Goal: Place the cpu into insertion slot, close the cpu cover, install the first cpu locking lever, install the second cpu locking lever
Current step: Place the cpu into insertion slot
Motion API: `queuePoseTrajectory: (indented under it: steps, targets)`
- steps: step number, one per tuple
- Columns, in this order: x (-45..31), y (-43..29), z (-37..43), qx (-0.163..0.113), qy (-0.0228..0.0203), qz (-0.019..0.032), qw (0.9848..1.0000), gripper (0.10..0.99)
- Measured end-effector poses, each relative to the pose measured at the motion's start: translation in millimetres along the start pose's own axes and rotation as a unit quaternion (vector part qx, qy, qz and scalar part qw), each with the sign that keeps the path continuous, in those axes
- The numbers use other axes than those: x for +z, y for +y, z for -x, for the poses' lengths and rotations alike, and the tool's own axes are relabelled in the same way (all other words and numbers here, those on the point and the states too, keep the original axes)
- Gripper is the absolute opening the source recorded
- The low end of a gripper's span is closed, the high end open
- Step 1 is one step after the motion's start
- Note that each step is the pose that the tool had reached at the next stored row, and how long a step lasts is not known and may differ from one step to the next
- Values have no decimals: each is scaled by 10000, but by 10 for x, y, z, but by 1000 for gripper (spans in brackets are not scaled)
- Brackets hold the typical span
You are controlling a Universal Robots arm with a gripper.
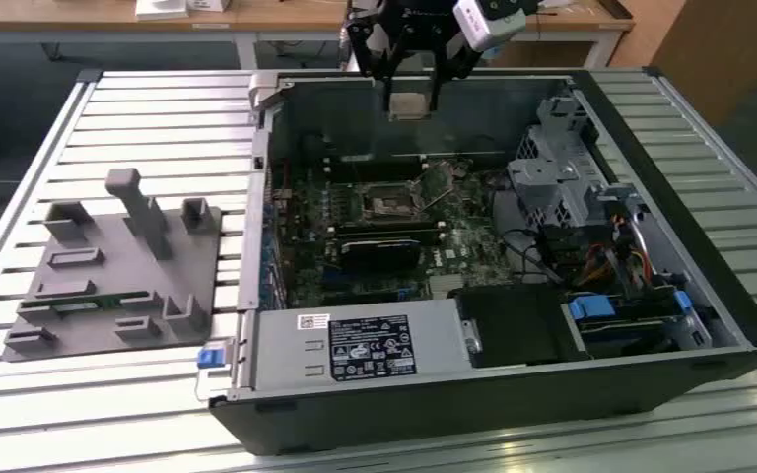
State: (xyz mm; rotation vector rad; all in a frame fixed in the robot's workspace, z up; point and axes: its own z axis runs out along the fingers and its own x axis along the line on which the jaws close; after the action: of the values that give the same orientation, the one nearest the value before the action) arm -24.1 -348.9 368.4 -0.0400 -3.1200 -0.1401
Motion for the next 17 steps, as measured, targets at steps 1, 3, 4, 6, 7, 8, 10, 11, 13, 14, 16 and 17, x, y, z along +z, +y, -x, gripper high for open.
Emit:
queuePoseTrajectory:
  steps: [1, 3, 4, 6, 7, 8, 10, 11, 13, 14, 16, 17]
  targets:
    - [0, 0, 0, 0, 0, 0, 10000, 533]
    - [0, 0, 0, 0, 0, 0, 10000, 533]
    - [0, 0, 0, 0, 0, 0, 10000, 533]
    - [0, 0, 0, 0, 0, 0, 10000, 533]
    - [0, 0, 0, 4, 0, 0, 10000, 533]
    - [0, 0, 0, 20, -2, 0, 10000, 533]
    - [0, 0, 1, 81, -7, 2, 10000, 533]
    - [0, 0, 0, 131, -12, 2, 9999, 533]
    - [1, 0, 0, 270, -24, 4, 9996, 533]
    - [2, 0, 0, 348, -31, 5, 9994, 533]
    - [4, -1, 0, 503, -45, 7, 9987, 533]
    - [5, -1, 0, 582, -52, 9, 9983, 533]
